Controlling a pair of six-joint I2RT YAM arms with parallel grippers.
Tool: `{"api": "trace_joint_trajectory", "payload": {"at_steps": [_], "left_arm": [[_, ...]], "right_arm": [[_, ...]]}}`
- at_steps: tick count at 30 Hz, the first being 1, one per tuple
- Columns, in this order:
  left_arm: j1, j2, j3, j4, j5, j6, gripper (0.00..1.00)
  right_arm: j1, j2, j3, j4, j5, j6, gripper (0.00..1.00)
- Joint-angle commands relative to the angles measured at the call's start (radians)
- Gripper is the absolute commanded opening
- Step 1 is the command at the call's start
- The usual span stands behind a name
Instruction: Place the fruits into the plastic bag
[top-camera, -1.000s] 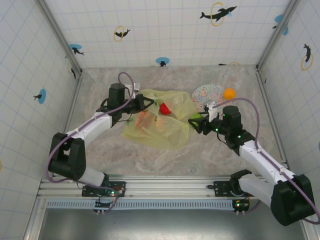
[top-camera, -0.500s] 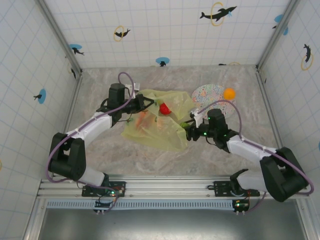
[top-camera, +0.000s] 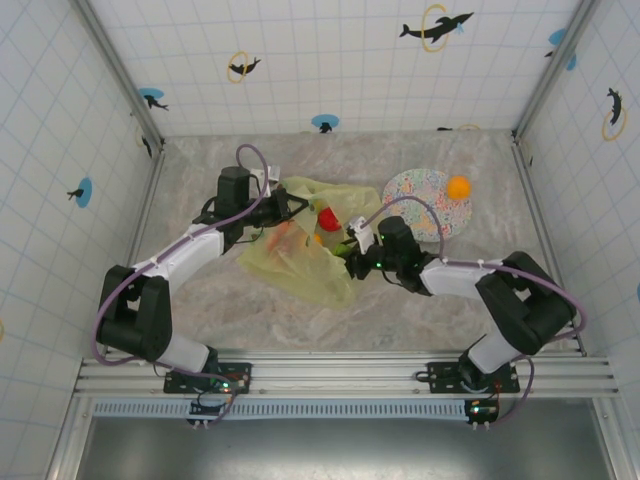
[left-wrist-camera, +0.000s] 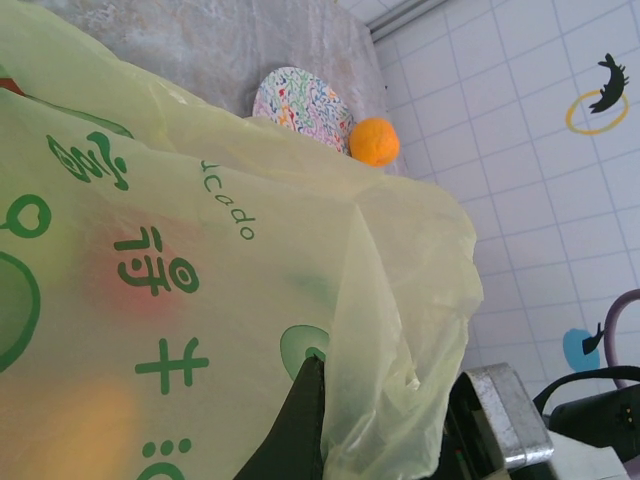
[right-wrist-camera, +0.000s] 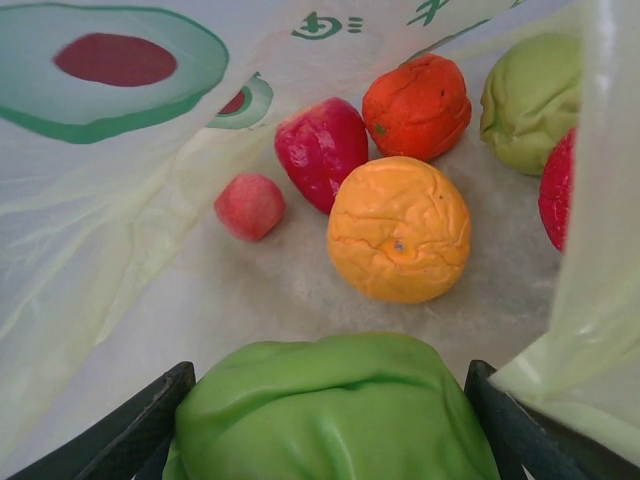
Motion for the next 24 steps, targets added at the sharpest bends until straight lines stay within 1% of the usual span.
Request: {"api": "trace_joint_trajectory", "payload": {"at_steps": [1,7,10,13,18,24], "left_arm": [[-0.001,-0.004,0.002,0.017,0.017,-0.013,0.0],[-0.002,-0.005,0.001,0.017,0.017,-0.011,0.0],[-0.003,-0.003,0.001,0.018,0.017,-0.014,0.0],[-0.002,-0.004,0.0,0.018,0.017,-0.014,0.0],[-0.002,-0.003,0.001,0.018,0.016,-0.015,0.0],[-0.002,-0.009,0.001,0.018,0.017,-0.014,0.0]], "right_arm": [[0.027,0.041,0.042,0.088,0.089,0.004,0.53],[0.032,0.074,0.029,0.16,0.153,0.04,0.53],[0.047,0.095,0.019,0.229,0.104,0.076,0.54],[0.084,0.129,0.039,0.242,0.068,0.071,0.55],[0.125,0.189,0.084,0.246,0.057,0.07,0.57],[0.131,0.269,0.141,0.261,0.075,0.107,0.6]]}}
